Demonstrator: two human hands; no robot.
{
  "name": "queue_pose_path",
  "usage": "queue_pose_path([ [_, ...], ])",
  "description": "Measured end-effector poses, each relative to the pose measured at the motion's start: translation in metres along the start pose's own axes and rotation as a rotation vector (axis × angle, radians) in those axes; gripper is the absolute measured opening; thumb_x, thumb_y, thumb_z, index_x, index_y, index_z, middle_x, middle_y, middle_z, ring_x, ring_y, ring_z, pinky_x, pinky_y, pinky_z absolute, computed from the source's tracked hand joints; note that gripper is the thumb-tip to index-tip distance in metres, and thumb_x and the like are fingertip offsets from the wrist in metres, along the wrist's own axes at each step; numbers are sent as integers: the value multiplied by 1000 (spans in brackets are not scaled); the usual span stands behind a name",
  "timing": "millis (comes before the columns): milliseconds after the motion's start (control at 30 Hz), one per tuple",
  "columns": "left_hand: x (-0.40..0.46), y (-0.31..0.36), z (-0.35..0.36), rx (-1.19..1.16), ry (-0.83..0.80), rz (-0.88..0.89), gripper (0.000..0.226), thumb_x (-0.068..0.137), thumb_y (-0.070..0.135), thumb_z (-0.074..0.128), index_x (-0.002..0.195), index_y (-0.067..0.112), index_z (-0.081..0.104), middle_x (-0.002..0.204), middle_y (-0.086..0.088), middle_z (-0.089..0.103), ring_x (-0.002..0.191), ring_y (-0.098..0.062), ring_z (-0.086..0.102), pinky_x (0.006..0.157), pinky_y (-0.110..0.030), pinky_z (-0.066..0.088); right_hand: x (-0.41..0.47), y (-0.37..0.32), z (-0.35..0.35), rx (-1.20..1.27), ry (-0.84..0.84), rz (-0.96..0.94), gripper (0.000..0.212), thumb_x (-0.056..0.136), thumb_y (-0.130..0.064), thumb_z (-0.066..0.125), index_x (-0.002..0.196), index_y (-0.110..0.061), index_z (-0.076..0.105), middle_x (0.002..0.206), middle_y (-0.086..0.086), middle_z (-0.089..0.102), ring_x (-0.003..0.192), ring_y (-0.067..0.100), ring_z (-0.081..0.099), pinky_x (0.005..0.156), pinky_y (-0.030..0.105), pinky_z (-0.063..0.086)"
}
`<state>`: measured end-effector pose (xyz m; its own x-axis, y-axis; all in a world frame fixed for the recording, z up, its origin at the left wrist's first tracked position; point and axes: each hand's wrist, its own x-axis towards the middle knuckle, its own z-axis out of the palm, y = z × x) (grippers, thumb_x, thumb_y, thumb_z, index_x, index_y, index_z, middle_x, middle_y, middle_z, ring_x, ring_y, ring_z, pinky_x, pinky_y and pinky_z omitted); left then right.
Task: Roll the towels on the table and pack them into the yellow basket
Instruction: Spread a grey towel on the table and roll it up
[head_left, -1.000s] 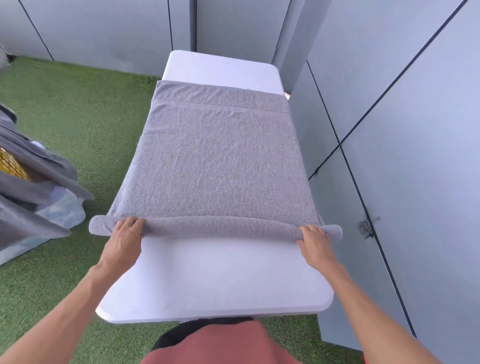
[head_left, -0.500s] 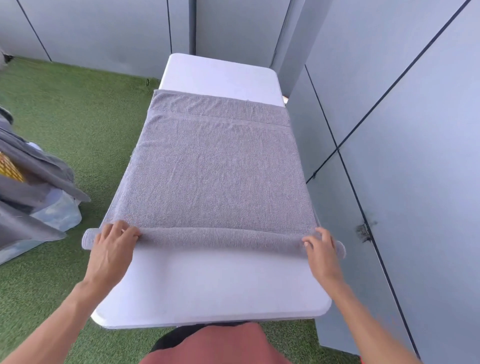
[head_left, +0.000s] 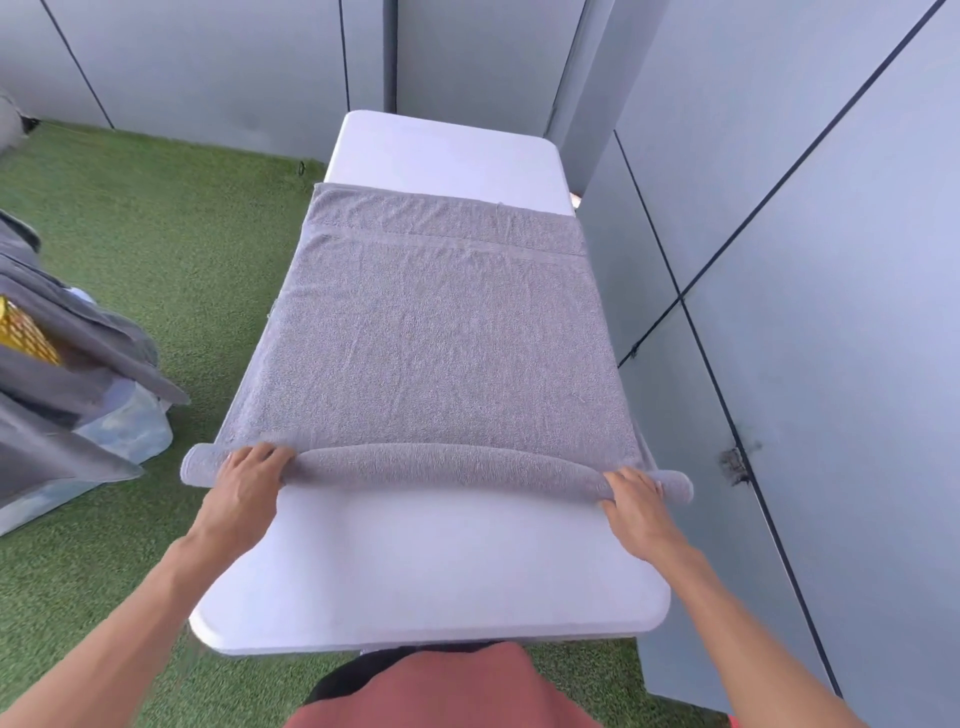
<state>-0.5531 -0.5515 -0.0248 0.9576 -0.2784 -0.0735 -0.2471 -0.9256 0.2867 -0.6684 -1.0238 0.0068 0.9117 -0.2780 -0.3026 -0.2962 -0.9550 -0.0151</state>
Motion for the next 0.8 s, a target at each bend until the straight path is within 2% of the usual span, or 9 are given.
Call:
queue_pose_path([
  [67, -2, -5, -4, -4, -128, -23, 36, 84, -4, 58, 117, 8, 61, 102, -11, 59, 101, -35, 53, 89, -40, 39, -5, 5, -10, 40, -163, -16, 27, 95, -24, 52, 118, -11, 55, 120, 6, 53, 121, 26, 45, 98, 38, 34],
  [167, 8, -7, -17, -97, -356, -124, 34, 90, 1, 52, 122, 10, 59, 115, -12, 59, 109, -31, 54, 89, -34, 39, -6, 10, -24, 340, -289, 23, 31, 88, -18, 62, 119, -18, 57, 113, -1, 56, 105, 18, 56, 83, 27, 40],
  [233, 18, -4, -25, -276, -315, -207, 32, 88, -1, 55, 119, 7, 59, 115, -13, 63, 101, -30, 57, 82, -32, 42, -2, 9, -25, 570, -171, 109, 44, 84, -13, 69, 125, -20, 54, 119, 0, 52, 109, 17, 54, 81, 24, 39],
  [300, 17, 0, -31, -334, -105, -233, 28, 83, -2, 64, 110, 8, 63, 109, -14, 62, 94, -31, 55, 79, -36, 42, -3, 7, -18, 639, 100, 133, 37, 80, -10, 72, 114, -17, 60, 119, 6, 49, 114, 24, 52, 85, 24, 37],
  [400, -3, 8, -25, -90, 179, -117, 15, 81, 5, 70, 92, 14, 69, 98, -9, 60, 90, -36, 49, 77, -48, 41, -20, 2, 2, 322, 357, 68, 21, 83, -16, 72, 104, -15, 70, 117, 8, 53, 116, 30, 48, 98, 38, 36],
  [467, -22, 14, -13, -16, 247, -20, 17, 81, 5, 71, 96, 11, 67, 99, -8, 59, 90, -36, 50, 74, -49, 43, -34, -1, 15, 115, 390, 28, 37, 78, -25, 77, 114, -18, 69, 120, 7, 57, 116, 30, 47, 95, 48, 40],
  [567, -32, 14, 4, 28, 169, 59, 53, 71, 6, 79, 118, 1, 56, 118, -16, 56, 109, -39, 50, 91, -55, 43, -33, -1, 22, 54, 287, -13, 64, 72, -29, 81, 129, -12, 58, 128, 10, 52, 120, 32, 42, 98, 48, 42],
  [633, -25, 11, 9, 44, 106, 39, 68, 65, 4, 82, 126, 0, 51, 122, -18, 54, 116, -41, 47, 99, -59, 36, -20, -3, 20, 84, 256, -10, 63, 72, -20, 80, 129, -7, 57, 128, 14, 51, 121, 35, 42, 102, 49, 40],
  [800, 6, 6, 1, 36, 50, 17, 41, 71, -9, 71, 108, 4, 59, 94, -15, 60, 90, -39, 54, 84, -52, 43, 0, -14, 1, 55, 171, 53, 41, 85, -18, 67, 124, -9, 58, 124, 7, 54, 124, 29, 41, 103, 43, 34],
])
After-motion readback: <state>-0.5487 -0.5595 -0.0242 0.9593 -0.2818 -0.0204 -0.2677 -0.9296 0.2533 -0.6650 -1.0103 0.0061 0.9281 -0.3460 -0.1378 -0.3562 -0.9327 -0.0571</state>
